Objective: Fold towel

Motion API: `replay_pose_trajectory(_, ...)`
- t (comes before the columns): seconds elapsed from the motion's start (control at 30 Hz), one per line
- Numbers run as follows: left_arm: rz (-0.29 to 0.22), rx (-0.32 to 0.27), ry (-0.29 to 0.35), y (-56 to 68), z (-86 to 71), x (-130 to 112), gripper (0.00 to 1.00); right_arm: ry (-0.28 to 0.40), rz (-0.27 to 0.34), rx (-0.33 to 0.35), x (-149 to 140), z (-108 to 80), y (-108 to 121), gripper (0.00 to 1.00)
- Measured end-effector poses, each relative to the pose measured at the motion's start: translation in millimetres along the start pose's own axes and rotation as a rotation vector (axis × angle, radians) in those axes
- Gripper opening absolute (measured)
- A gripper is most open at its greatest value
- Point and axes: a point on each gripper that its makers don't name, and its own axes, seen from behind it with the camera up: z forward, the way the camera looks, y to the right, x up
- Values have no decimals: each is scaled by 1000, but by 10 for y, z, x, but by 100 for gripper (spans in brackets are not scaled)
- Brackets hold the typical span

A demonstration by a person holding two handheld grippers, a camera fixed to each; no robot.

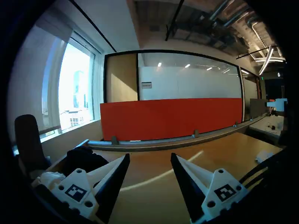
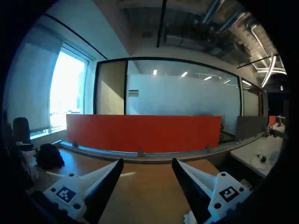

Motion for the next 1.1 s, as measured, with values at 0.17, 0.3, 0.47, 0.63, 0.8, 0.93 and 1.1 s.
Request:
replay_pose_trajectory(0.17,-20,15,23,-57,-18,-146,80,-10,-12,16,-62,7,-105,100)
replay_pose_trajectory(0.3,-33,21,37,-92,-35,-292,80,-8,-21,19,-87,-8,-180,100)
replay_pose_trajectory(0.47,-13,30,40,-126,-25,-522,80,-9,-5,20,-210,-8,-225,100)
replay_pose_trajectory(0.63,-8,42,36,-154,-15,-772,80,-15,-15,11,-351,0,-217,100)
replay_pose_trajectory(0.8,-30,45,42,-149,-17,-957,81,-14,-29,9,-429,5,-229,100)
replay_pose_trajectory(0.93,-25,48,42,-153,-22,-1069,81,-10,-31,11,-474,14,-229,100)
replay_pose_trajectory(1.1,-21,58,38,-176,-32,-1226,80,-8,-32,9,-524,28,-212,100)
